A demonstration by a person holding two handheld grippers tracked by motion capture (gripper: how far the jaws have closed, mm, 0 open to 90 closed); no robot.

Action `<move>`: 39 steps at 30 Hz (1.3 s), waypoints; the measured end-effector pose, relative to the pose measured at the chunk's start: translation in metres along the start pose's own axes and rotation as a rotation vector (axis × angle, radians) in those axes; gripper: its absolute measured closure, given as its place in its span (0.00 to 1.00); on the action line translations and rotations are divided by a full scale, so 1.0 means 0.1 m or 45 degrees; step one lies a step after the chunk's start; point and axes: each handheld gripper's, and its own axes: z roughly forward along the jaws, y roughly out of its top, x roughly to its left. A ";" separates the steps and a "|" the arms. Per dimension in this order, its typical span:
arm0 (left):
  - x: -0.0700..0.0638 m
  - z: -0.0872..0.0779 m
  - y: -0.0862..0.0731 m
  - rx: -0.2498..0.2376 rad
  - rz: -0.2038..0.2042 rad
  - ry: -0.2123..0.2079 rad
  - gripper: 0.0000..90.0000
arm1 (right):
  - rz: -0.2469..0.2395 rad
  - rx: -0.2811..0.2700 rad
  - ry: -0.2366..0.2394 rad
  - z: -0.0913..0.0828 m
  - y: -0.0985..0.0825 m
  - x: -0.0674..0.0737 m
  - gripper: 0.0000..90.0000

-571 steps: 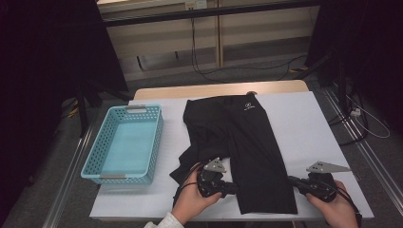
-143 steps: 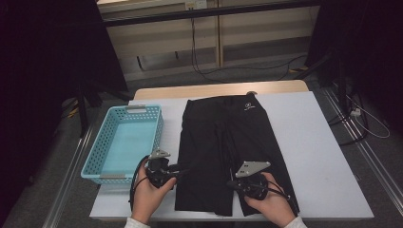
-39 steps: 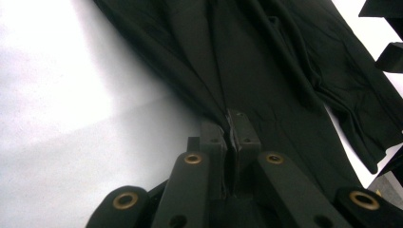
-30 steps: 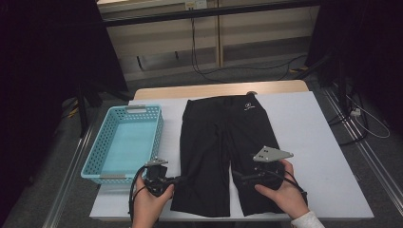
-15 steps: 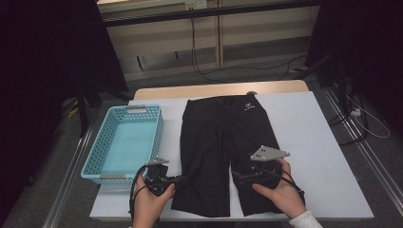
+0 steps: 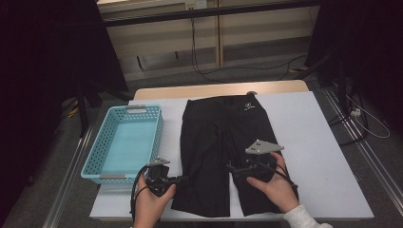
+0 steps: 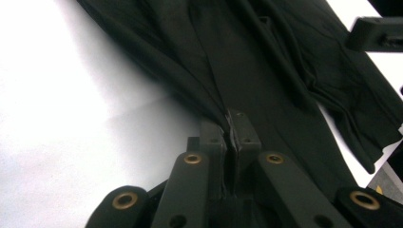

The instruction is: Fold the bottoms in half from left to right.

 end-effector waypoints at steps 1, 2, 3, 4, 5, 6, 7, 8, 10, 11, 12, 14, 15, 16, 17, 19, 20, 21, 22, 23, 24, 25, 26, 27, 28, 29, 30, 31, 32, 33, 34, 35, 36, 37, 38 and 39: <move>0.00 -0.01 0.00 -0.002 0.006 -0.006 0.96 | 0.000 -0.008 -0.012 0.02 0.03 0.00 0.14; -0.02 -0.01 0.01 -0.010 0.003 -0.009 0.96 | 0.006 -0.013 -0.018 0.04 0.06 0.00 0.14; -0.03 -0.01 0.01 -0.012 0.007 -0.015 0.96 | 0.011 -0.017 -0.019 0.06 0.09 0.00 0.14; -0.04 0.00 0.01 -0.019 0.011 -0.013 0.96 | 0.015 -0.021 -0.018 0.08 0.12 0.00 0.14; -0.05 0.00 0.02 -0.021 0.020 -0.018 0.96 | 0.018 -0.024 -0.022 0.10 0.15 0.01 0.14; -0.06 0.01 0.02 -0.025 0.022 -0.025 0.96 | 0.011 -0.021 -0.025 0.12 0.18 0.01 0.14; -0.08 0.02 0.02 -0.026 0.025 -0.026 0.96 | 0.007 -0.019 -0.030 0.14 0.21 0.02 0.14; -0.09 0.03 0.02 -0.022 0.030 -0.035 0.96 | -0.005 -0.019 -0.031 0.15 0.24 0.03 0.13; -0.12 0.05 0.02 -0.030 0.041 -0.036 0.96 | -0.013 -0.022 -0.032 0.20 0.29 0.06 0.13; -0.14 0.06 0.02 -0.028 0.044 -0.036 0.96 | -0.013 -0.020 -0.033 0.22 0.31 0.07 0.13; -0.15 0.06 0.02 -0.033 0.050 -0.039 0.96 | -0.011 -0.021 -0.031 0.25 0.32 0.07 0.13; -0.18 0.07 0.02 -0.038 0.061 -0.043 0.96 | -0.002 -0.027 -0.020 0.29 0.34 0.07 0.13; -0.19 0.07 0.02 -0.041 0.065 -0.048 0.96 | 0.003 -0.033 -0.019 0.31 0.34 0.08 0.13; -0.20 0.08 0.02 -0.041 0.069 -0.048 0.96 | 0.010 -0.037 -0.019 0.33 0.35 0.08 0.13; -0.21 0.09 0.02 -0.046 0.069 -0.049 0.96 | 0.013 -0.036 -0.019 0.34 0.35 0.08 0.13; -0.22 0.10 0.02 -0.039 0.070 -0.052 0.96 | 0.029 -0.041 -0.011 0.36 0.35 0.07 0.13; -0.22 0.11 0.02 -0.040 0.071 -0.055 0.96 | 0.037 -0.041 -0.010 0.37 0.35 0.06 0.13; -0.23 0.11 0.02 -0.039 0.072 -0.054 0.96 | 0.042 -0.038 -0.014 0.38 0.35 0.05 0.13; -0.23 0.11 0.02 -0.039 0.075 -0.049 0.96 | 0.051 -0.038 -0.011 0.39 0.36 0.05 0.13; -0.24 0.12 0.02 -0.042 0.076 -0.046 0.96 | 0.054 -0.035 -0.012 0.40 0.36 0.04 0.13; -0.24 0.12 0.02 -0.041 0.077 -0.048 0.96 | 0.059 -0.033 -0.012 0.41 0.36 0.04 0.14; -0.24 0.12 0.02 -0.043 0.080 -0.051 0.96 | 0.061 -0.033 -0.008 0.43 0.36 0.05 0.15; -0.25 0.13 0.02 -0.045 0.081 -0.055 0.96 | 0.062 -0.028 -0.005 0.45 0.36 0.06 0.15; -0.25 0.13 0.02 -0.042 0.079 -0.061 0.96 | 0.056 -0.021 -0.003 0.47 0.36 0.08 0.15; -0.26 0.13 0.02 -0.044 0.078 -0.058 0.96 | 0.047 -0.010 0.000 0.49 0.36 0.09 0.15; -0.26 0.13 0.02 -0.046 0.081 -0.058 0.96 | 0.047 -0.006 0.006 0.51 0.36 0.11 0.15; -0.26 0.14 0.02 -0.045 0.079 -0.059 0.96 | 0.045 -0.011 0.010 0.53 0.37 0.12 0.16; -0.26 0.14 0.02 -0.045 0.079 -0.061 0.96 | 0.047 -0.010 0.015 0.55 0.37 0.13 0.16; -0.27 0.14 0.02 -0.049 0.084 -0.061 0.96 | 0.054 -0.016 0.025 0.58 0.37 0.14 0.16; -0.27 0.14 0.02 -0.049 0.084 -0.062 0.96 | 0.066 -0.021 0.039 0.60 0.37 0.15 0.16; -0.27 0.14 0.02 -0.052 0.086 -0.064 0.96 | 0.078 -0.024 0.047 0.63 0.38 0.17 0.17; -0.28 0.14 0.02 -0.053 0.088 -0.063 0.96 | 0.074 -0.024 0.050 0.65 0.39 0.19 0.17; -0.28 0.14 0.02 -0.053 0.090 -0.067 0.96 | 0.062 -0.021 0.050 0.68 0.39 0.21 0.17; -0.28 0.14 0.02 -0.053 0.089 -0.068 0.96 | 0.060 -0.018 0.058 0.71 0.40 0.22 0.17; -0.28 0.15 0.02 -0.054 0.090 -0.068 0.96 | 0.061 -0.014 0.066 0.73 0.40 0.24 0.18; -0.28 0.15 0.02 -0.055 0.094 -0.067 0.96 | 0.056 -0.011 0.068 0.76 0.41 0.26 0.18</move>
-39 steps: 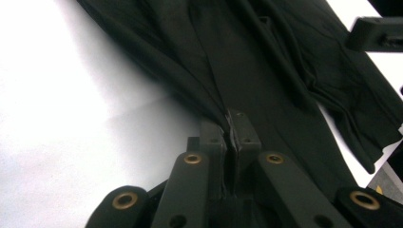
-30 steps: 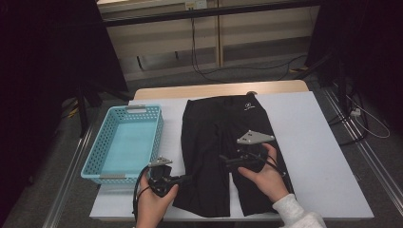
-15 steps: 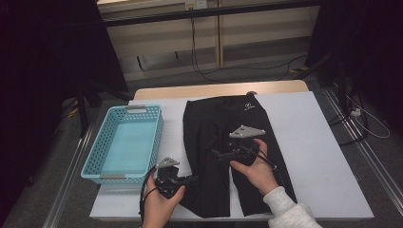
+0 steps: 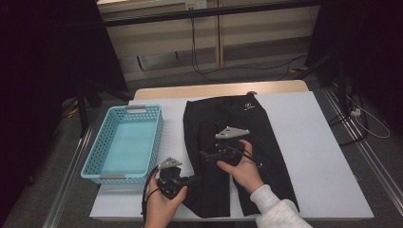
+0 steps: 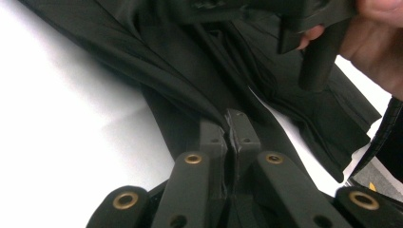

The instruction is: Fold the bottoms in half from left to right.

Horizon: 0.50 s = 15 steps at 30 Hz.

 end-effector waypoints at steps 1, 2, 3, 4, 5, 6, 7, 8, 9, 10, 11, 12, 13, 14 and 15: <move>0.00 0.00 0.00 -0.007 -0.002 0.001 0.96 | -0.004 0.004 0.003 0.02 0.01 0.01 0.18; 0.00 0.00 0.00 -0.009 -0.001 0.002 0.96 | -0.003 0.001 0.008 0.03 0.01 0.03 0.18; 0.00 0.00 0.00 -0.015 -0.004 -0.001 0.96 | -0.001 0.003 0.015 0.04 0.02 0.04 0.18; 0.00 0.00 0.00 -0.016 -0.004 0.000 0.96 | -0.004 0.004 0.014 0.05 0.02 0.05 0.18; -0.01 0.00 0.00 -0.016 -0.003 0.000 0.96 | -0.003 0.004 0.019 0.06 0.03 0.05 0.18; -0.01 0.00 0.00 -0.019 0.005 -0.005 0.96 | 0.002 -0.001 0.025 0.07 0.03 0.06 0.18; -0.01 0.00 0.00 -0.017 0.008 -0.006 0.96 | 0.004 0.001 0.029 0.08 0.03 0.07 0.18; -0.02 0.01 0.00 -0.013 0.011 -0.006 0.96 | -0.001 0.008 0.029 0.09 0.03 0.08 0.18; -0.02 0.01 0.00 -0.010 0.013 -0.007 0.96 | -0.007 0.015 0.027 0.10 0.03 0.08 0.18; -0.02 0.01 0.00 -0.009 0.014 -0.006 0.96 | -0.008 0.016 0.033 0.12 0.03 0.09 0.18; -0.02 0.01 0.00 -0.006 0.019 -0.007 0.96 | -0.008 0.016 0.034 0.13 0.03 0.09 0.18; -0.02 0.01 0.00 -0.006 0.021 -0.006 0.96 | -0.006 0.015 0.034 0.13 0.03 0.09 0.18; -0.03 0.01 0.00 -0.010 0.019 -0.005 0.96 | -0.009 0.018 0.036 0.14 0.02 0.10 0.18; -0.03 0.01 0.00 -0.008 0.023 -0.001 0.96 | -0.012 0.017 0.034 0.15 0.03 0.10 0.18; -0.04 0.01 0.00 -0.012 0.026 -0.004 0.96 | -0.014 0.019 0.034 0.15 0.03 0.11 0.18</move>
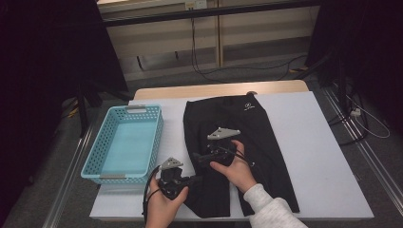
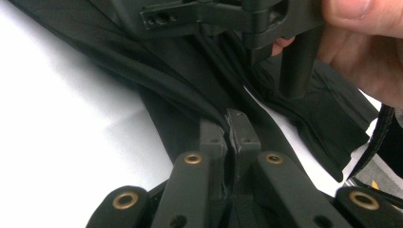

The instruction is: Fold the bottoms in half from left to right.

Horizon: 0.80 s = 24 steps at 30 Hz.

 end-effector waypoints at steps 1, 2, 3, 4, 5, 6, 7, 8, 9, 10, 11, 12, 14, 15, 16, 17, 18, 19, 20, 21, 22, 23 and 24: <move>-0.01 0.00 0.00 -0.001 0.003 0.002 0.96 | -0.006 0.004 0.007 0.01 0.00 0.00 0.18; -0.01 0.00 0.01 -0.003 0.003 0.001 0.96 | -0.010 0.006 0.010 0.02 0.00 0.01 0.17; -0.02 0.00 0.01 -0.004 0.007 0.000 0.96 | -0.015 0.010 0.010 0.03 0.00 0.01 0.17; -0.02 0.00 0.01 0.002 0.014 0.002 0.96 | -0.016 0.015 0.013 0.05 0.00 0.01 0.17; -0.03 0.00 0.01 0.005 0.017 0.006 0.96 | -0.016 0.019 0.020 0.06 0.00 0.02 0.17; -0.03 0.01 0.00 0.003 0.014 0.004 0.96 | -0.015 0.028 0.021 0.08 -0.01 0.02 0.17; -0.02 0.01 0.00 0.007 0.016 0.003 0.96 | -0.017 0.035 0.015 0.10 -0.01 0.03 0.17; -0.02 0.01 0.00 0.007 0.015 0.005 0.96 | -0.022 0.048 0.011 0.12 -0.01 0.04 0.17; -0.02 0.01 0.00 0.004 0.013 0.004 0.96 | -0.029 0.056 0.013 0.15 -0.01 0.04 0.17; -0.02 0.01 0.01 0.002 0.015 0.001 0.96 | -0.032 0.061 0.019 0.17 -0.01 0.05 0.18; -0.02 0.01 0.01 -0.002 0.017 -0.001 0.96 | -0.035 0.068 0.021 0.19 -0.01 0.06 0.19; -0.02 0.00 0.01 -0.004 0.017 -0.005 0.96 | -0.032 0.067 0.022 0.21 0.00 0.07 0.20; -0.03 -0.01 0.02 -0.004 0.014 -0.013 0.96 | -0.022 0.079 0.017 0.26 0.00 0.09 0.25; -0.04 -0.02 0.03 -0.006 0.014 -0.016 0.96 | -0.035 0.094 -0.003 0.29 0.00 0.09 0.27; -0.04 -0.03 0.04 -0.007 0.020 -0.020 0.96 | -0.053 0.109 -0.017 0.32 0.00 0.10 0.29; -0.05 -0.04 0.04 -0.014 0.019 -0.018 0.96 | -0.058 0.126 -0.027 0.34 0.00 0.10 0.36; -0.05 -0.05 0.05 -0.017 0.019 -0.018 0.96 | -0.056 0.135 -0.050 0.35 -0.01 0.09 0.47; -0.05 -0.05 0.05 -0.019 0.017 -0.020 0.96 | -0.053 0.139 -0.057 0.36 -0.02 0.08 0.55; -0.04 -0.05 0.05 -0.019 0.019 -0.018 0.96 | -0.055 0.159 -0.064 0.37 -0.03 0.06 0.62; -0.04 -0.05 0.04 -0.015 0.016 -0.018 0.96 | -0.068 0.174 -0.073 0.37 -0.04 0.04 0.71; -0.03 -0.04 0.04 -0.015 0.015 -0.016 0.96 | -0.093 0.181 -0.084 0.37 -0.04 0.03 0.79; -0.03 -0.04 0.04 -0.012 0.013 -0.019 0.96 | -0.106 0.170 -0.106 0.35 -0.03 0.01 0.87; -0.02 -0.04 0.04 -0.010 0.015 -0.019 0.96 | -0.091 0.146 -0.107 0.31 -0.02 -0.01 0.93</move>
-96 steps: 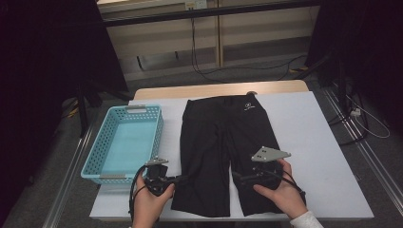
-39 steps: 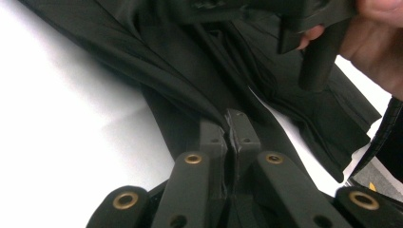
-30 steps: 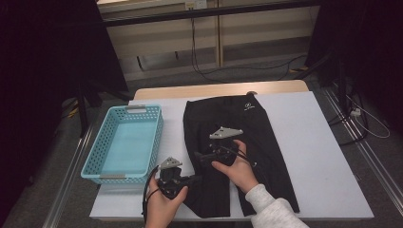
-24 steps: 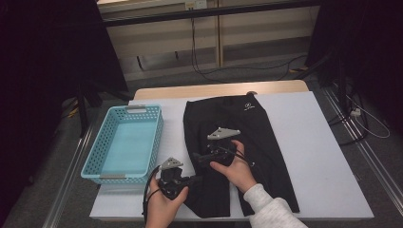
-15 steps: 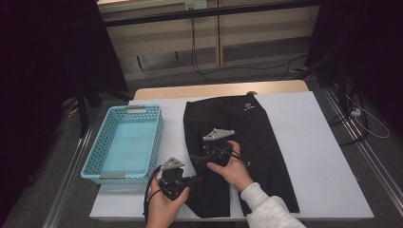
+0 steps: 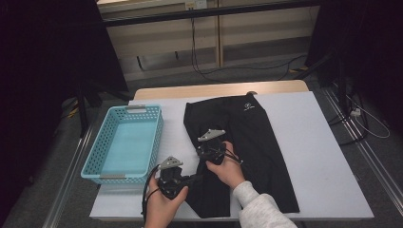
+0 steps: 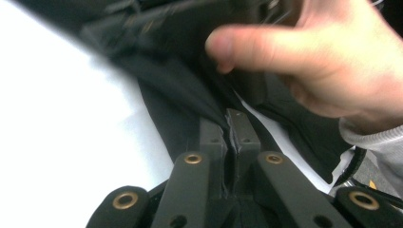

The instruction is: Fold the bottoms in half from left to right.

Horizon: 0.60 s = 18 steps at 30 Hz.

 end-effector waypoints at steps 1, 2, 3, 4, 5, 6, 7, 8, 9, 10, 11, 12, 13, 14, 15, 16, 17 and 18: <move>0.00 0.00 0.00 -0.001 -0.001 0.000 0.96 | 0.009 -0.018 -0.006 -0.04 0.01 -0.03 0.97; 0.00 0.01 0.00 -0.003 -0.006 0.000 0.96 | 0.015 -0.036 -0.025 -0.08 0.01 -0.06 0.98; 0.00 0.02 0.00 -0.005 -0.003 0.001 0.96 | 0.027 -0.056 -0.036 -0.12 0.02 -0.09 0.99; 0.01 0.02 0.01 -0.001 -0.001 -0.002 0.96 | 0.049 -0.074 -0.036 -0.17 0.02 -0.13 0.99; 0.01 0.03 0.01 -0.007 -0.008 -0.003 0.96 | 0.061 -0.089 -0.043 -0.22 0.02 -0.16 0.99; 0.01 0.04 0.02 -0.007 -0.003 -0.006 0.96 | 0.063 -0.098 -0.055 -0.28 0.01 -0.20 0.99; 0.01 0.05 0.03 -0.012 -0.005 -0.010 0.96 | 0.064 -0.105 -0.062 -0.33 0.00 -0.23 0.99; 0.01 0.06 0.04 -0.018 -0.006 -0.018 0.97 | 0.059 -0.113 -0.071 -0.39 -0.01 -0.27 0.99; 0.01 0.07 0.05 -0.011 -0.002 -0.031 0.96 | 0.060 -0.118 -0.076 -0.45 -0.03 -0.30 0.99; 0.00 0.09 0.06 -0.019 -0.005 -0.037 0.96 | 0.071 -0.131 -0.083 -0.51 -0.05 -0.33 0.99; -0.01 0.11 0.06 -0.015 -0.007 -0.046 0.96 | 0.075 -0.141 -0.093 -0.57 -0.07 -0.35 0.99; -0.01 0.13 0.07 -0.013 -0.009 -0.052 0.96 | 0.077 -0.147 -0.095 -0.63 -0.10 -0.37 0.99; -0.01 0.15 0.07 -0.011 -0.010 -0.056 0.96 | 0.079 -0.138 -0.102 -0.68 -0.13 -0.39 0.99; -0.02 0.17 0.07 -0.009 -0.010 -0.060 0.96 | 0.071 -0.123 -0.116 -0.73 -0.17 -0.40 0.99; -0.02 0.19 0.07 0.003 -0.008 -0.065 0.96 | 0.070 -0.114 -0.111 -0.77 -0.21 -0.41 0.99; -0.02 0.20 0.07 0.009 -0.013 -0.065 0.96 | 0.073 -0.101 -0.100 -0.80 -0.25 -0.42 0.99; -0.02 0.22 0.07 0.020 -0.012 -0.070 0.96 | 0.062 -0.083 -0.095 -0.82 -0.29 -0.43 0.99; -0.01 0.23 0.06 0.020 -0.015 -0.073 0.96 | 0.046 -0.070 -0.089 -0.83 -0.34 -0.43 0.99</move>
